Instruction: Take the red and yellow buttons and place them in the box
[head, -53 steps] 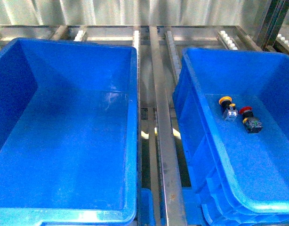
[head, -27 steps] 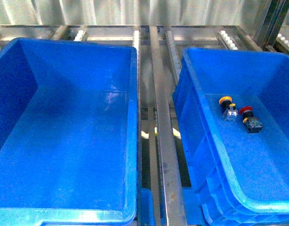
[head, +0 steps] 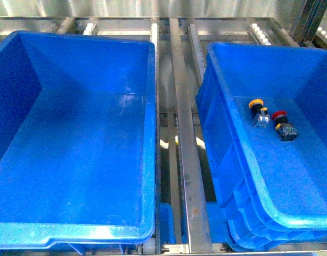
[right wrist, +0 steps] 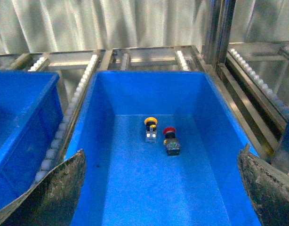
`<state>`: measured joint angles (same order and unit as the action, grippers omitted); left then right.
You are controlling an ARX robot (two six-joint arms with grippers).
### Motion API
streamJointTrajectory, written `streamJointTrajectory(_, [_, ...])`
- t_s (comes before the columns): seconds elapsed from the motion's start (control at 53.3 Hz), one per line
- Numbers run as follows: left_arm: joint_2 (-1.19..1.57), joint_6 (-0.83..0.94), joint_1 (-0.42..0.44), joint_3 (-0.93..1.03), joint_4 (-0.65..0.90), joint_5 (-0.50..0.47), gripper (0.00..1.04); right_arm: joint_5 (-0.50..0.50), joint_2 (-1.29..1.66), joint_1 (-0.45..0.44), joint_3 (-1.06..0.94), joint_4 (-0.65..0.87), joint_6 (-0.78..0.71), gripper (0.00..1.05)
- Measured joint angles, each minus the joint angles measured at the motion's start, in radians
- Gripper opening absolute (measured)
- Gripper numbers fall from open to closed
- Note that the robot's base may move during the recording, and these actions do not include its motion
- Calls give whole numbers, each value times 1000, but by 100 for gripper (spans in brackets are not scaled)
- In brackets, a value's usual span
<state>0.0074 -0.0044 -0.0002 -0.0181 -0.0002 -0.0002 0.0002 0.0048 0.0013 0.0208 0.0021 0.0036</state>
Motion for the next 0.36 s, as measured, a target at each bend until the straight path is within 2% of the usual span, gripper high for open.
streamJointTrajectory(0.356, [0, 0, 0, 0, 0, 0, 97, 0, 0, 0, 0, 0, 0, 98])
